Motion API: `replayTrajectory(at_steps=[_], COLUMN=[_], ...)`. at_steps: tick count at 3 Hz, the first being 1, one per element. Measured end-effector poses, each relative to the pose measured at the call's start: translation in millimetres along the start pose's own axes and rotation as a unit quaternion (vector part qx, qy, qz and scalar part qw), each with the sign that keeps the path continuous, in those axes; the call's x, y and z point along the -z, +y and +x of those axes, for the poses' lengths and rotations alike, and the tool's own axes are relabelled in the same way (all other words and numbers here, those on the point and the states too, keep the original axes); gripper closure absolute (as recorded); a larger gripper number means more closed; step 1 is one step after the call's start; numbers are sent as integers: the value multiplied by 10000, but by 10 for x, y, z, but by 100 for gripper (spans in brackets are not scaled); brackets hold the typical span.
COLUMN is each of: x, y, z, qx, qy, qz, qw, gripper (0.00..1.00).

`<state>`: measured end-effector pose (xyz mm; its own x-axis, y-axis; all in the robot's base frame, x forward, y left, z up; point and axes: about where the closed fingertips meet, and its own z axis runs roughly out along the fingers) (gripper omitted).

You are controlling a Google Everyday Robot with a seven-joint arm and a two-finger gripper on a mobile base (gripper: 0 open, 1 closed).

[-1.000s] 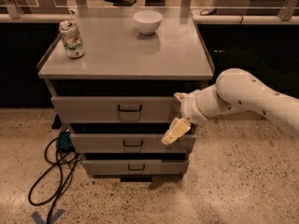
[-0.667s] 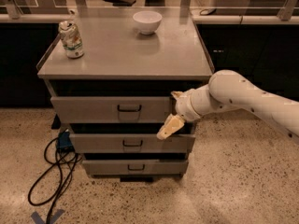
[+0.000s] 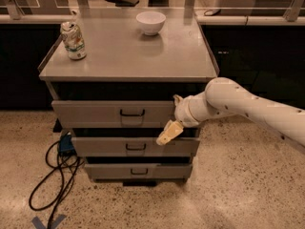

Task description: Open top drawer

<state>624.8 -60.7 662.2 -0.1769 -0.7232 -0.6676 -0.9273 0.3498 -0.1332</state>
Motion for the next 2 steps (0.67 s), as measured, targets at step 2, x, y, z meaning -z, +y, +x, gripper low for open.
replayTrajectory(at_steps=[2], x=[-37], y=[-15], z=[-22], qx=[-8], qy=[1], qz=[5], qw=[10000], gripper=[0])
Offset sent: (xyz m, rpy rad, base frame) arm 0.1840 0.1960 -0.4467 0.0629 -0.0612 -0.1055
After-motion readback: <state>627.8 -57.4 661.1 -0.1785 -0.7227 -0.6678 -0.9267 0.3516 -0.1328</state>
